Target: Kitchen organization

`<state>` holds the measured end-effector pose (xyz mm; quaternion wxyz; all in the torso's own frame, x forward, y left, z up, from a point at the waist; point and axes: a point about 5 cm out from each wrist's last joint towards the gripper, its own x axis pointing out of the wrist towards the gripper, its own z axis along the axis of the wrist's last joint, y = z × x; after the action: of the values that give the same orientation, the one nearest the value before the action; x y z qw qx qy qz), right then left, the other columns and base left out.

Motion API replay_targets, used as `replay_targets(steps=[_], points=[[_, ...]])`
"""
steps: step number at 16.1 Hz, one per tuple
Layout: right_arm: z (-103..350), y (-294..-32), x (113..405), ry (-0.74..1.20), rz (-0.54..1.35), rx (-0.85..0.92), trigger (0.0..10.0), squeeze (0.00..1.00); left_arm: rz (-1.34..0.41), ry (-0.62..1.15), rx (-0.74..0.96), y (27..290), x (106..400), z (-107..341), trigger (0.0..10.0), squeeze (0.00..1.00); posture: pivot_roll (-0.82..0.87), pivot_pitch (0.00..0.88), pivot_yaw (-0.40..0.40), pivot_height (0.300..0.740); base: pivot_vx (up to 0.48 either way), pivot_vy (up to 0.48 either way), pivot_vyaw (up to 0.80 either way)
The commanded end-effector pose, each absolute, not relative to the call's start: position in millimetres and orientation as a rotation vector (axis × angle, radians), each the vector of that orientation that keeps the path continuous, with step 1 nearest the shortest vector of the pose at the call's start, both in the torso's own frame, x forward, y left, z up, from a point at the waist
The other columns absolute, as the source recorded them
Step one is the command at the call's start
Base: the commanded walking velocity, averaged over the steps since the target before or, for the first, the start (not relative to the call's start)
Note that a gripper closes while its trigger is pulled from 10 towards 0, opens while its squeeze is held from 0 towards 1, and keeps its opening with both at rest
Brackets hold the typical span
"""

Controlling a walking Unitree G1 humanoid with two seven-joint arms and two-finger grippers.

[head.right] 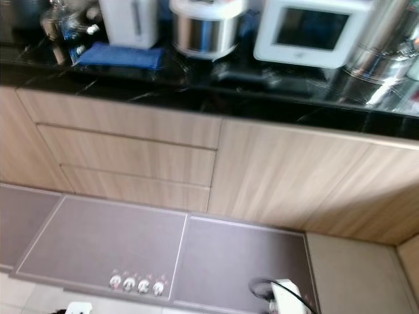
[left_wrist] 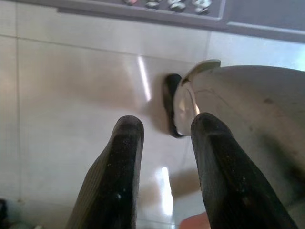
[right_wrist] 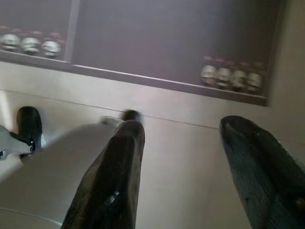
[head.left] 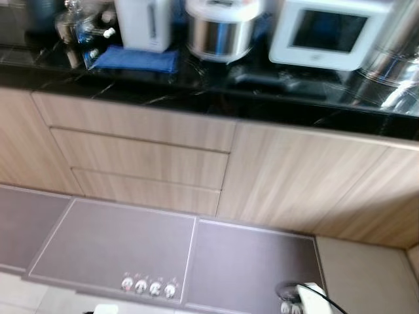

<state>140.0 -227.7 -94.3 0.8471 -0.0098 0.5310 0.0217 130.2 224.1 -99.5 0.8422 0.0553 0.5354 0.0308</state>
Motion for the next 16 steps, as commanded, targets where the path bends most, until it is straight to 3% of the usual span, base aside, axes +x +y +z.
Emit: replay_targets(steps=[1, 16], points=[[-93.2, -220.8, 147.0, 1.101, 0.063, -0.009, 10.0, 0.0, 0.016, 1.158, 0.105, 212.3, 124.4, -103.8, 10.0, 0.0, 0.06, 0.013, -0.123, 0.74, 0.0, -0.3, 0.0], [-92.7, -222.3, 147.4, 1.094, 0.044, 0.008, 10.0, 0.0, 0.003, 1.163, 0.107, 209.6, 123.0, -104.7, 10.0, 0.0, 0.08, 0.0, -0.107, 0.74, 0.0, -0.301, 0.0]])
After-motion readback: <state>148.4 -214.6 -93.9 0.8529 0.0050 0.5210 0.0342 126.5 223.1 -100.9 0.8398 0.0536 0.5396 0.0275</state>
